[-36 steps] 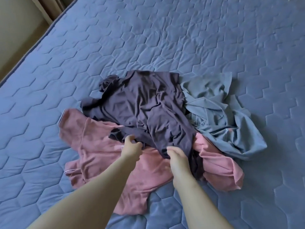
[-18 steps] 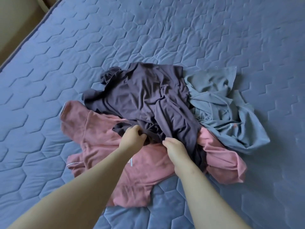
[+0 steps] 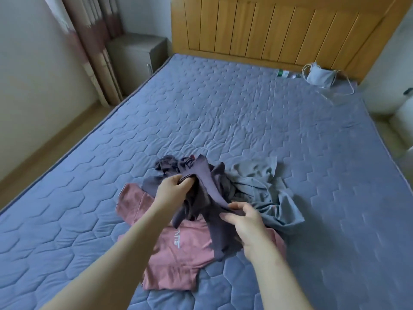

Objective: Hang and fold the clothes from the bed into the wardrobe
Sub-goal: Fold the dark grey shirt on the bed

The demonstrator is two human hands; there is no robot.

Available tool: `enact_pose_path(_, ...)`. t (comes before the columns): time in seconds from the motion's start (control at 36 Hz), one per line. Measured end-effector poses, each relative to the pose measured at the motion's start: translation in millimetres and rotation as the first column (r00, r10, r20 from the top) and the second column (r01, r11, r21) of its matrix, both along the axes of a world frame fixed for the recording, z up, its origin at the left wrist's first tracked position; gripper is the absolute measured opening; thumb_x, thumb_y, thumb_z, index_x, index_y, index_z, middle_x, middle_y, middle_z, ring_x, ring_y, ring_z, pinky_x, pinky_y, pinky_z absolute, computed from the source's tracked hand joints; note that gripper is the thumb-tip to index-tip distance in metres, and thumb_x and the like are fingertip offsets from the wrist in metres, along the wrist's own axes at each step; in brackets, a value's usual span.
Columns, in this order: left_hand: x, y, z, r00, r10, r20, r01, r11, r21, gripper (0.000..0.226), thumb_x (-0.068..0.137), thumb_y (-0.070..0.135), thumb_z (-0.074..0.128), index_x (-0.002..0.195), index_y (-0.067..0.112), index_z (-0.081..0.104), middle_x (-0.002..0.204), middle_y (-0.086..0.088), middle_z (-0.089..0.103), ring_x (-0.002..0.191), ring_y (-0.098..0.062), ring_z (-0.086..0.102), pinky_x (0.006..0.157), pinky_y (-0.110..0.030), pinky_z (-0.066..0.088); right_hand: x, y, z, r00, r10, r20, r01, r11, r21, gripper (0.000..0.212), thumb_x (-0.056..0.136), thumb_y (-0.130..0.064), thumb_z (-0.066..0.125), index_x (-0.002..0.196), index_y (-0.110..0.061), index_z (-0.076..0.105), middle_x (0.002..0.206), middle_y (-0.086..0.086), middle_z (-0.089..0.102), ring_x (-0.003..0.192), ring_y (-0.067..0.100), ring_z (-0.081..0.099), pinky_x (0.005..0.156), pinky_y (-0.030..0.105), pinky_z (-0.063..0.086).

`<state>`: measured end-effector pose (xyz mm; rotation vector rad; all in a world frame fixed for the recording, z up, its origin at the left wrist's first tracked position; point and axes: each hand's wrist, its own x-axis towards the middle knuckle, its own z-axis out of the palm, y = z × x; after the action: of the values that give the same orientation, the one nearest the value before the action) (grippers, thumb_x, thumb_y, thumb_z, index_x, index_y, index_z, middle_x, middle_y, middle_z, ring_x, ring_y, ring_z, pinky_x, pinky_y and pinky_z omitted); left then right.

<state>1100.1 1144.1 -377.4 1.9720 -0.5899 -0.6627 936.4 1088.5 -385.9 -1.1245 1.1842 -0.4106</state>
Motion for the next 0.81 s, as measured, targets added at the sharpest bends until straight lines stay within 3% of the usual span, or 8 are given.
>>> enact_pose_path(0.08, -13, 13, 39, 0.992, 0.056, -0.113, -0.07, 0.99, -0.122, 0.029, 0.09, 0.018, 0.056, 0.062, 0.012, 0.049, 0.048, 0.004, 0.044, 0.052, -0.013, 0.039, 0.054, -0.026, 0.035, -15, 10, 37, 0.999, 0.0, 0.053, 0.005, 0.995, -0.097, 0.015, 0.078, -0.005, 0.069, 0.079, -0.018, 0.061, 0.08, 0.0, 0.062, 0.074, 0.013, 0.055, 0.061, 0.024, 0.039)
enact_pose_path(0.22, -39, 25, 105, 0.976, 0.044, -0.214, -0.099, 0.962, -0.255, 0.022, 0.092, 0.019, 0.055, 0.073, 0.008, 0.052, 0.068, -0.009, 0.045, 0.062, -0.02, 0.043, 0.062, -0.031, 0.044, -42, 14, 101, 0.98, -0.069, 0.187, 0.113, 0.964, -0.24, 0.019, 0.078, -0.002, 0.068, 0.07, -0.017, 0.06, 0.068, -0.004, 0.057, 0.067, 0.011, 0.052, 0.062, 0.021, 0.04)
enact_pose_path(0.31, -57, 31, 146, 0.976, -0.003, -0.218, -0.074, 0.936, -0.344, 0.019, 0.093, 0.022, 0.055, 0.078, 0.009, 0.056, 0.075, -0.011, 0.051, 0.071, -0.022, 0.05, 0.071, -0.035, 0.049, -57, 14, 141, 0.955, -0.078, 0.285, 0.16, 0.947, -0.279, 0.019, 0.079, -0.003, 0.066, 0.069, -0.018, 0.061, 0.069, 0.0, 0.058, 0.07, 0.018, 0.054, 0.068, 0.03, 0.041)
enact_pose_path(0.42, -79, 43, 194, 0.97, -0.093, -0.226, -0.035, 0.863, -0.504, 0.021, 0.094, 0.025, 0.054, 0.076, 0.015, 0.059, 0.066, -0.003, 0.056, 0.061, -0.013, 0.054, 0.06, -0.027, 0.054, -70, 19, 187, 0.921, -0.047, 0.387, 0.197, 0.913, -0.358, 0.017, 0.08, -0.006, 0.065, 0.072, -0.02, 0.061, 0.069, -0.003, 0.059, 0.066, 0.014, 0.054, 0.06, 0.027, 0.04)
enact_pose_path(0.5, -84, 53, 217, 0.971, -0.128, -0.2, -0.01, 0.821, -0.571, 0.02, 0.094, 0.028, 0.054, 0.082, 0.014, 0.06, 0.071, -0.003, 0.059, 0.061, -0.011, 0.058, 0.064, -0.028, 0.056, -78, 25, 210, 0.894, -0.013, 0.449, 0.206, 0.9, -0.385, 0.018, 0.083, -0.006, 0.062, 0.074, -0.021, 0.06, 0.069, -0.004, 0.06, 0.067, 0.013, 0.055, 0.065, 0.028, 0.042)
enact_pose_path(0.58, -82, 61, 224, 0.982, -0.109, -0.154, 0.002, 0.825, -0.565, 0.02, 0.094, 0.029, 0.054, 0.085, 0.012, 0.06, 0.073, -0.003, 0.059, 0.065, -0.012, 0.058, 0.068, -0.03, 0.056, -87, 28, 216, 0.877, -0.019, 0.48, 0.23, 0.894, -0.385, 0.018, 0.084, -0.004, 0.06, 0.075, -0.02, 0.06, 0.074, 0.0, 0.061, 0.072, 0.015, 0.054, 0.07, 0.03, 0.043)
enact_pose_path(0.69, -80, 66, 216, 0.996, -0.001, -0.088, -0.04, 0.888, -0.459, 0.023, 0.093, 0.028, 0.055, 0.073, 0.017, 0.059, 0.061, 0.001, 0.054, 0.051, -0.008, 0.055, 0.063, -0.026, 0.054, -96, 32, 197, 0.89, -0.084, 0.447, 0.247, 0.915, -0.318, 0.018, 0.086, -0.003, 0.058, 0.076, -0.018, 0.059, 0.076, 0.003, 0.058, 0.07, 0.015, 0.051, 0.064, 0.029, 0.042)
enact_pose_path(0.81, -77, 68, 192, 0.998, 0.009, -0.055, -0.026, 0.953, -0.302, 0.021, 0.094, 0.024, 0.052, 0.076, 0.014, 0.057, 0.072, -0.008, 0.053, 0.061, -0.018, 0.051, 0.061, -0.027, 0.048, -97, 37, 164, 0.92, -0.117, 0.375, 0.224, 0.94, -0.256, 0.019, 0.086, -0.001, 0.057, 0.074, -0.017, 0.059, 0.077, 0.006, 0.058, 0.076, 0.019, 0.051, 0.065, 0.027, 0.04)
